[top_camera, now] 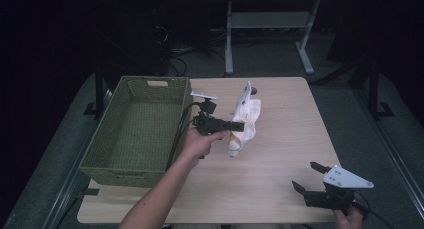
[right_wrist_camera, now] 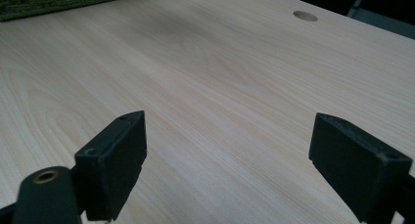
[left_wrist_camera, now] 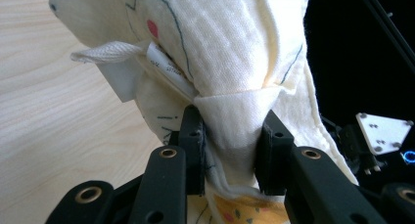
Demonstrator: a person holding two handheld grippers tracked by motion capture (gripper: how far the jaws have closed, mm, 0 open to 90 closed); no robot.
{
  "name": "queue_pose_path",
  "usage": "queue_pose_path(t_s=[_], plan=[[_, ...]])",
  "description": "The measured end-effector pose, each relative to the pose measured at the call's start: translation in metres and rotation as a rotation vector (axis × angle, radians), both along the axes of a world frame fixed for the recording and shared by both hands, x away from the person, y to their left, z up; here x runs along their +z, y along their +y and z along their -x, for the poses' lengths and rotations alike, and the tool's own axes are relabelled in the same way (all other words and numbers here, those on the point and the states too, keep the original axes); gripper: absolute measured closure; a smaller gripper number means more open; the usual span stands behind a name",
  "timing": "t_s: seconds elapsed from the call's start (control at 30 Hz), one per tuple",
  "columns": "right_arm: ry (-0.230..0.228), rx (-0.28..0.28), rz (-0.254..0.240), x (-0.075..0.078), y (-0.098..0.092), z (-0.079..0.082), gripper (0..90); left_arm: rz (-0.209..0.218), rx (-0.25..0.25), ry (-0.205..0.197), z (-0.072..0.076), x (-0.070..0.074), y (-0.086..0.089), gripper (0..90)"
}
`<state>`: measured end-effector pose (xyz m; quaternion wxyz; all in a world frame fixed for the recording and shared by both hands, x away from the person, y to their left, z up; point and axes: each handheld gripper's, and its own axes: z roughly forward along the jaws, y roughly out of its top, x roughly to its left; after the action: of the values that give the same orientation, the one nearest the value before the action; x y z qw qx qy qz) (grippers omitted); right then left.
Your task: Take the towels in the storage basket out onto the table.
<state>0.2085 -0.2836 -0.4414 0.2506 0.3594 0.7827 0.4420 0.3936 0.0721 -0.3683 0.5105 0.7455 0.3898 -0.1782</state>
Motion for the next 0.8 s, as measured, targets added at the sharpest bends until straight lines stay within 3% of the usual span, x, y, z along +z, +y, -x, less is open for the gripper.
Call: queue_pose_path(t_s=[0.4,0.53,0.8], plan=[[-0.001,0.001,-0.005,0.000,0.002,0.000,13.7,-0.071,0.044,0.016,-0.012,-0.019,-0.022,70.2],[-0.002,-0.001,-0.010,0.001,0.002,0.000,13.7,-0.076,0.051,0.046,-0.015,-0.029,-0.029,70.2],[-0.002,0.000,-0.010,0.001,0.001,-0.001,13.7,-0.116,0.080,0.067,-0.023,-0.048,-0.039,70.1]])
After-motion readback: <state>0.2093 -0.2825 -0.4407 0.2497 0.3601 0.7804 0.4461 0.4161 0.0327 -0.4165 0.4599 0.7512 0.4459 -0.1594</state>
